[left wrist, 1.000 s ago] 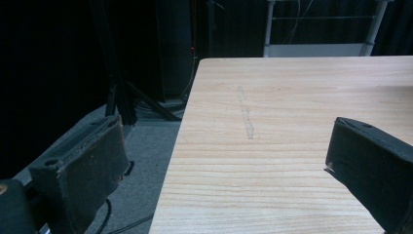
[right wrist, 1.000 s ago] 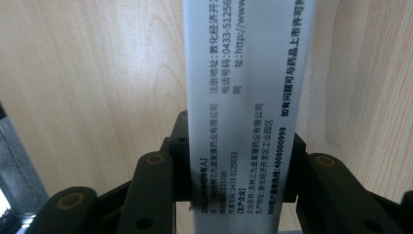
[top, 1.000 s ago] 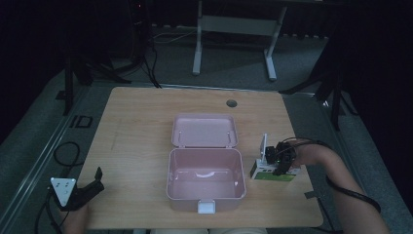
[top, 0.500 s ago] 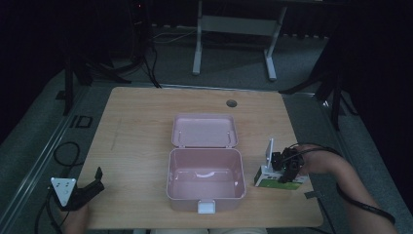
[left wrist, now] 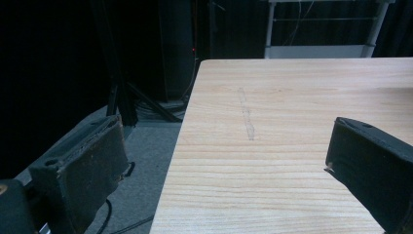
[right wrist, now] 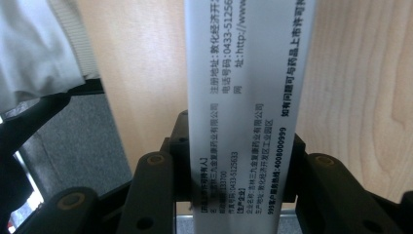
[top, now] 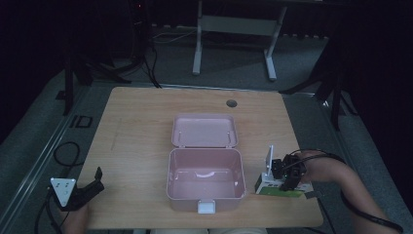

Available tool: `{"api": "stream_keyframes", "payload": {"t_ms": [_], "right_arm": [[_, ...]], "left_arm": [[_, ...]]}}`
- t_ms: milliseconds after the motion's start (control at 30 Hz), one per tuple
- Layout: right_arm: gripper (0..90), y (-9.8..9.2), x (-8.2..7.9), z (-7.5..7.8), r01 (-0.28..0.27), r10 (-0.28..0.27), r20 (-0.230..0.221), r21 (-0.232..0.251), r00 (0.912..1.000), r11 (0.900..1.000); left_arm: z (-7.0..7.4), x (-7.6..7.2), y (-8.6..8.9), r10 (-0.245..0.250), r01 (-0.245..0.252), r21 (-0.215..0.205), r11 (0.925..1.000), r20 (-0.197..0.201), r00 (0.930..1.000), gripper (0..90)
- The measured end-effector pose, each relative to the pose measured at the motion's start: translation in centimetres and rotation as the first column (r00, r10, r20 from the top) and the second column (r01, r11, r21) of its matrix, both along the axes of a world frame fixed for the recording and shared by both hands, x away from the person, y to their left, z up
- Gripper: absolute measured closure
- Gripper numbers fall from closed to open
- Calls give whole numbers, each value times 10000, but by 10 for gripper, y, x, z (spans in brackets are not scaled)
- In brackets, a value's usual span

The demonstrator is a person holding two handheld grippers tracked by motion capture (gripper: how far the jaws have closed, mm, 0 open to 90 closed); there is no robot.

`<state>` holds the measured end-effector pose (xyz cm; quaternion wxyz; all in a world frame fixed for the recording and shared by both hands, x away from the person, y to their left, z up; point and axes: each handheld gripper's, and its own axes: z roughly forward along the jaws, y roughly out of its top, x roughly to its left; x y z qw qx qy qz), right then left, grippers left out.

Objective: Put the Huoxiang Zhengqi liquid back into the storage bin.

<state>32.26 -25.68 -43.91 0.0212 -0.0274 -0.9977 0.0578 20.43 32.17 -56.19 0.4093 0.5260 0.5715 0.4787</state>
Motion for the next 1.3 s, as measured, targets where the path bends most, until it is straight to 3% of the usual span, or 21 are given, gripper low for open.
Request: {"api": "stream_keyframes", "payload": {"t_ms": [167,533,600,800,1000,1300], "right_arm": [[628,5,-6,10,-157,159,-141,82,9998,9998],[630,14,-10,55,-130,127,139,162,9998,9998],[630,17,-10,71,-82,79,156,194,9998,9998],[630,26,-11,91,-85,87,232,-75,9997,9999],[629,35,-11,115,-94,92,351,51,9993,9999],[629,53,-9,131,-42,33,406,216,9992,9998]], "left_arm": [[0,0,0,8,-8,-8,10000,12,10000,17],[0,0,0,13,-13,-42,10000,12,10000,16],[0,0,0,17,-17,-37,10000,11,10000,16],[0,0,0,13,-13,-43,10000,3,10000,16],[0,0,0,11,-11,-49,10000,11,10000,16],[0,0,1,-2,2,-57,10000,3,10000,16]]}}
